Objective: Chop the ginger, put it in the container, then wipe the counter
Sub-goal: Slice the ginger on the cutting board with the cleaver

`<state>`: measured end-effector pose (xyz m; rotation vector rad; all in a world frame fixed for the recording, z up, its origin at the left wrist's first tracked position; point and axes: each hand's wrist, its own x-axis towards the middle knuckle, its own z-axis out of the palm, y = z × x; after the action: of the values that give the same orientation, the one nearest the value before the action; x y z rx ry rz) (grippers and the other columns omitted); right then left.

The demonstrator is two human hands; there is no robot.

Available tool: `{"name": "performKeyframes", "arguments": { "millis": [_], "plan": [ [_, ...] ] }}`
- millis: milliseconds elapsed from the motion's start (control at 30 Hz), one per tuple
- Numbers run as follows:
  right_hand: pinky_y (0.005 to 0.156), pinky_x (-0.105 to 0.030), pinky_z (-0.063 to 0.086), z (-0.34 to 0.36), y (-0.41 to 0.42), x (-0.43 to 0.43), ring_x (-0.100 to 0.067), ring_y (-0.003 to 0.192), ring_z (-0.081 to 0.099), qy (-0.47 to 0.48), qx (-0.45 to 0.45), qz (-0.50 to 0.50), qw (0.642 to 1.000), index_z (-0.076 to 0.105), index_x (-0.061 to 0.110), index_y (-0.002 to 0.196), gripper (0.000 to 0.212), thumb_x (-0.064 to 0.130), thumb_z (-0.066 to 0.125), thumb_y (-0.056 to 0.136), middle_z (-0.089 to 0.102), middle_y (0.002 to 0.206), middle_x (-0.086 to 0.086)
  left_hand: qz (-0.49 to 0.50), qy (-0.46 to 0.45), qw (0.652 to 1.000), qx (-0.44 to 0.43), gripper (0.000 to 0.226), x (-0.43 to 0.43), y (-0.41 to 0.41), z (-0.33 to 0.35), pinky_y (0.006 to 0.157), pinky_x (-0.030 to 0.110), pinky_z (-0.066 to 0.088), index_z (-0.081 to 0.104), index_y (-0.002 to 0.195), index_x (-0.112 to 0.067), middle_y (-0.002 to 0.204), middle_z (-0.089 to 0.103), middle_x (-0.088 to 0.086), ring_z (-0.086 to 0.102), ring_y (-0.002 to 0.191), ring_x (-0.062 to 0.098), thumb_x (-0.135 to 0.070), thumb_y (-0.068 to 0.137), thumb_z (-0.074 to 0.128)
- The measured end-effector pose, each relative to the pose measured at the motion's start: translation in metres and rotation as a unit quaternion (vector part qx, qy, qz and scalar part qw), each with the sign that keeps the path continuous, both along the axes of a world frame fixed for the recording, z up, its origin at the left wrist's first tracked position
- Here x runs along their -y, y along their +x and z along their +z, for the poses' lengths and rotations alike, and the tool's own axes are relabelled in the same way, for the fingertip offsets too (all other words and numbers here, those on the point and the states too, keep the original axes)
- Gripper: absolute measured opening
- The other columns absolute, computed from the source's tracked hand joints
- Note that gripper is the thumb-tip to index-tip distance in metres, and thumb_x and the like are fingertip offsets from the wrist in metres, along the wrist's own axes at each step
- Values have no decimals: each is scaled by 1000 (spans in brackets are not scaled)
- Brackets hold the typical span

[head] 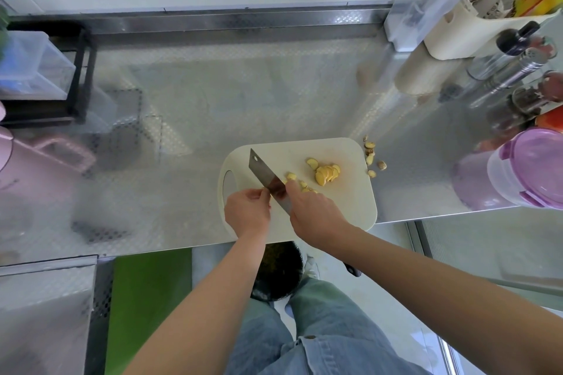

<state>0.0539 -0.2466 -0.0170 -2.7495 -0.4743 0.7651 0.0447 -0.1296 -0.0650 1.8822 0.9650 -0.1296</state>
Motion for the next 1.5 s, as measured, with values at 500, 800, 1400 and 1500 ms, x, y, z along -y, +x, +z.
{"name": "performKeyframes", "arguments": {
  "millis": [500,800,1400,1500],
  "plan": [
    [59,-35,30,-4,8,2,-30,67,42,40,-6,-45,998,32,11,110,20,8,39,92,36,70,1,-11,24,999,-27,22,-14,0,-6,70,29,51,70,67,-20,57,66,-3,67,67,18,-31,85,65],
    [62,-36,33,-11,2,1,-28,74,43,48,-26,-52,997,34,10,118,24,12,39,94,44,87,-6,-182,122,973,78,4,-16,-19,-12,66,20,40,68,83,-17,77,68,-6,60,71,11,-21,84,69],
    [59,-34,30,-2,-2,12,-27,68,40,37,5,-7,999,31,11,125,31,15,40,95,57,88,-12,-48,3,994,98,13,-1,-26,-18,67,5,44,70,91,-14,76,67,-8,63,71,4,-16,79,77],
    [59,-34,31,1,-1,15,-28,67,41,27,2,10,1000,34,11,121,27,15,40,95,59,89,-13,-57,-1,993,108,10,-1,-27,-21,71,12,49,72,86,-12,76,69,-6,65,72,4,-15,78,78]
  ]
}}
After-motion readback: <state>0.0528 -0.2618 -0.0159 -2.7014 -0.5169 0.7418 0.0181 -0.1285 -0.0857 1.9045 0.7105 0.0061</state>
